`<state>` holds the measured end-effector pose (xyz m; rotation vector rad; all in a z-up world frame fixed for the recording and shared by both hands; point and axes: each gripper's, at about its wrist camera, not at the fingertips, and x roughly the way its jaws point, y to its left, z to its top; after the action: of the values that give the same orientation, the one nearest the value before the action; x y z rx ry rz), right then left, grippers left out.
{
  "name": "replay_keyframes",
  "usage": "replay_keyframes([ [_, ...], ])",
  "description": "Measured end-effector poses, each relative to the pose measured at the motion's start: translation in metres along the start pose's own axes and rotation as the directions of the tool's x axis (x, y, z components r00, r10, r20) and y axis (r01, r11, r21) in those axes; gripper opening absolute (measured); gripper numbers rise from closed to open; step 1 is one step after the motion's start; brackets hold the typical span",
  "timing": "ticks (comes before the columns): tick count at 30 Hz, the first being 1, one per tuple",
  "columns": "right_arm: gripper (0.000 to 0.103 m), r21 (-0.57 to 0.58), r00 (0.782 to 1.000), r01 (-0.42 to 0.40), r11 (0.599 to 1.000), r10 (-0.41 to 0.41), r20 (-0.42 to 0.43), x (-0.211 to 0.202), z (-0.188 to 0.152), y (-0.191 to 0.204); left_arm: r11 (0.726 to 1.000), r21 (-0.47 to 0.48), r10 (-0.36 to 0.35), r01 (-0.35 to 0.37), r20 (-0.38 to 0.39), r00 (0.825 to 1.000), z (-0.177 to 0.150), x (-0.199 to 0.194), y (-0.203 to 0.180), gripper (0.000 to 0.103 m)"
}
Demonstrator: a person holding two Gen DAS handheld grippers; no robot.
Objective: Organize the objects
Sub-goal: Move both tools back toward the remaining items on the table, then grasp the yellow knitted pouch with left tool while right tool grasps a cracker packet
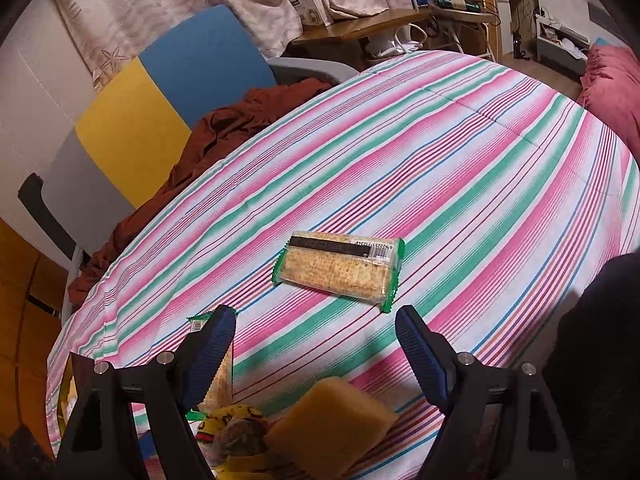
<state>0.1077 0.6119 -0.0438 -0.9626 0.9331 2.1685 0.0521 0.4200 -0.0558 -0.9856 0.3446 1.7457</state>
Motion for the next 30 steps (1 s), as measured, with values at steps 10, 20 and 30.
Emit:
replay_keyframes([
  [10, 0.084, 0.007, 1.000, 0.022, 1.000, -0.022, -0.013, 0.005, 0.001, -0.002, 0.997, 0.003, -0.081, 0.081, -0.054, 0.995, 0.006, 0.041, -0.008, 0.048],
  [20, 0.084, 0.017, 0.998, 0.040, 0.999, -0.039, -0.042, 0.011, -0.001, -0.005, 0.998, -0.012, -0.067, 0.067, 0.006, 0.998, -0.014, 0.004, 0.010, 0.036],
  [30, 0.084, -0.074, 0.994, -0.001, 0.997, -0.007, -0.113, 0.022, -0.010, 0.015, 0.995, -0.101, 0.022, -0.015, 0.068, 0.997, -0.045, -0.057, 0.046, 0.036],
])
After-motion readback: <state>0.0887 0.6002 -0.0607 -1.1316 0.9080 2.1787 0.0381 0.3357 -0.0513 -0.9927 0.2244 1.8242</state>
